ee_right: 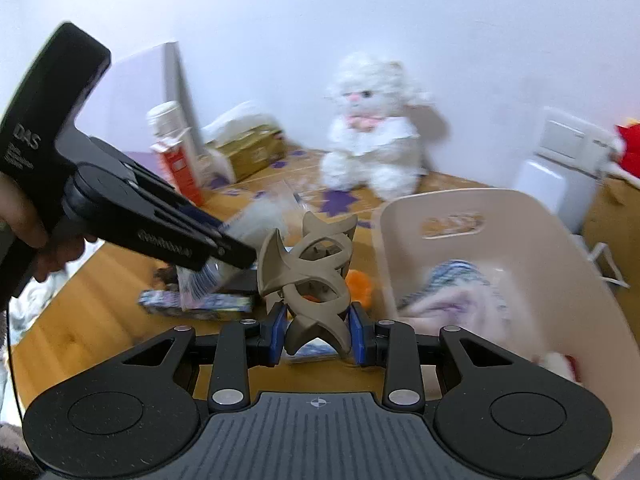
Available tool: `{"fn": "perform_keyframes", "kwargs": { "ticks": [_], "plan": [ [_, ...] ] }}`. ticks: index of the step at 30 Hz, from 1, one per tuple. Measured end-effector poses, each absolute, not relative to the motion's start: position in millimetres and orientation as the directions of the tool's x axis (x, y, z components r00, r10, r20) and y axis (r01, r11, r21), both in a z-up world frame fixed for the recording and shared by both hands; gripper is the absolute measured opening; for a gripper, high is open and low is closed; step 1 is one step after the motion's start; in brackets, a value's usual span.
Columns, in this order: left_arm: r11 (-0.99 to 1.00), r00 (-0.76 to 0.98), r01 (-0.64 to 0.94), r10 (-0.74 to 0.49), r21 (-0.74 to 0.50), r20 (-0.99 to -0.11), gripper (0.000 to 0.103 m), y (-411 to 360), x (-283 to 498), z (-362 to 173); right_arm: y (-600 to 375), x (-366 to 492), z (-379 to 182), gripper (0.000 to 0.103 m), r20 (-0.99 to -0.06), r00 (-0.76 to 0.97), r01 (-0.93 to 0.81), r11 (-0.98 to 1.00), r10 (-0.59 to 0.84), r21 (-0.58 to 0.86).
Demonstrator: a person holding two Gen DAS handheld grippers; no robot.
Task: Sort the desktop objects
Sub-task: 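Carry the beige toy into the basket while the left carries the clear plastic bag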
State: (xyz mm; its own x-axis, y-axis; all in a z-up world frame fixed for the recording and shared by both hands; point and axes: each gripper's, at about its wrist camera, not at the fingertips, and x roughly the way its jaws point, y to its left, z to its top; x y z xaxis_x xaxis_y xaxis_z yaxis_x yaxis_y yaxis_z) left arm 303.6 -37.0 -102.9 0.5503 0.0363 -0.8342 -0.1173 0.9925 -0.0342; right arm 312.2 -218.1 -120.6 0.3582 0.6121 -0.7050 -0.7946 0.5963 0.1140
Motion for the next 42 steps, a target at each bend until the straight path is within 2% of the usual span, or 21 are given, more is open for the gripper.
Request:
{"fn": "perform_keyframes", "kwargs": {
  "ticks": [9,22,29,40,41,42],
  "plan": [
    [1.0,0.593,0.003,0.001,0.004,-0.805,0.028,-84.9,348.0,-81.9,-265.8,337.7,-109.5,0.031,-0.696,0.458,-0.7,0.707,0.553,0.101],
    [0.983,0.584,0.175,-0.051,0.064,-0.81,0.028,-153.3,391.1,-91.5,-326.6,367.9,-114.9,0.031,-0.709,0.533,-0.555,0.823,0.462,0.119],
    [0.976,0.546,0.204,-0.05,0.075,-0.836,0.028,-174.8,407.0,-108.9,-342.5,377.7,-134.9,0.031,-0.742,0.499,-0.511,0.844,0.447,0.165],
    [0.981,0.499,0.184,-0.042,0.059,-0.865,0.028,-175.5,414.6,-127.5,-337.6,382.2,-158.9,0.03,-0.794,0.447,-0.508,0.847,0.413,0.156],
    [0.982,0.497,0.182,-0.045,0.053,-0.866,0.028,-174.9,415.2,-127.7,-336.6,382.3,-160.0,0.032,-0.796,0.443,-0.508,0.847,0.412,0.155],
    [0.983,0.498,0.179,-0.049,0.048,-0.866,0.031,-173.9,415.0,-127.6,-335.8,382.0,-160.8,0.039,-0.798,0.443,-0.507,0.848,0.408,0.153]
  ]
}}
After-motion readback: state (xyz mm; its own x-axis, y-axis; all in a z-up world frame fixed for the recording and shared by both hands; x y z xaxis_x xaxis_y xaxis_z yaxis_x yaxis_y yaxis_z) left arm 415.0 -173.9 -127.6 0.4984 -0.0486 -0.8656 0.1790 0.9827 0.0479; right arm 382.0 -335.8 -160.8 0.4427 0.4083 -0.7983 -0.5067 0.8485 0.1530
